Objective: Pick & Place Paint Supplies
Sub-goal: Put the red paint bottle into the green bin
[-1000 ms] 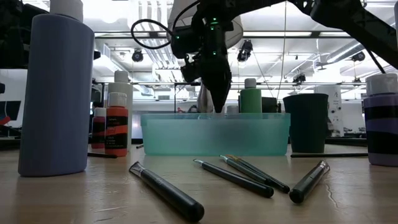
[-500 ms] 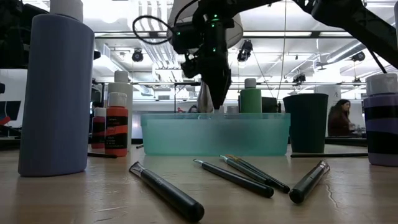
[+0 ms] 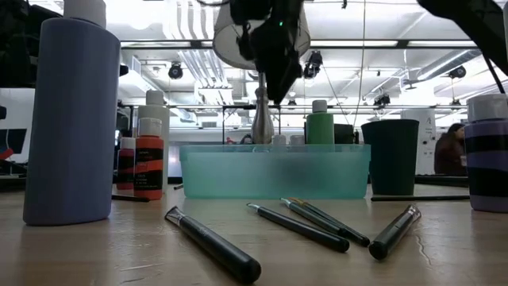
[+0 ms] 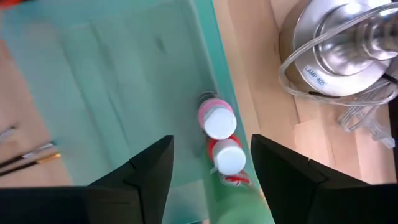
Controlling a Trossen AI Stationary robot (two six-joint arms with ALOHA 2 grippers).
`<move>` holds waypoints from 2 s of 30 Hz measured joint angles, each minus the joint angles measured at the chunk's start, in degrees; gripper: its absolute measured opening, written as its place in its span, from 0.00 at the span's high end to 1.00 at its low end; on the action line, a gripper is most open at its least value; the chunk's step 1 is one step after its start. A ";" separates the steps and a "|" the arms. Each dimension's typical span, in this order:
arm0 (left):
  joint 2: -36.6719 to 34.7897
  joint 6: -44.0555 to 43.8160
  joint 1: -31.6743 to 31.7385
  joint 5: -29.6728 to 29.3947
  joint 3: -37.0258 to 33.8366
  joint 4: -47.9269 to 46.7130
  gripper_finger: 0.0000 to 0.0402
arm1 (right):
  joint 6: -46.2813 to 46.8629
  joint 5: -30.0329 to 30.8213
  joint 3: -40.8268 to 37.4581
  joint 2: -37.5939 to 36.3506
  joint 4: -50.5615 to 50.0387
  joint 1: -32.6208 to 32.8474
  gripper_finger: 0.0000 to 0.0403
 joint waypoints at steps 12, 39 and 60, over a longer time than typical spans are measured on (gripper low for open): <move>-0.02 0.00 0.01 0.00 0.00 0.00 0.96 | 9.49 0.08 -1.95 -11.09 -1.22 7.14 0.59; -0.02 0.00 0.02 0.00 0.00 -0.02 0.96 | 36.14 16.35 -33.09 -54.91 5.87 25.85 0.97; -0.02 -13.94 0.02 0.57 0.14 2.16 0.96 | 35.40 16.59 -34.22 -60.07 6.39 25.66 0.87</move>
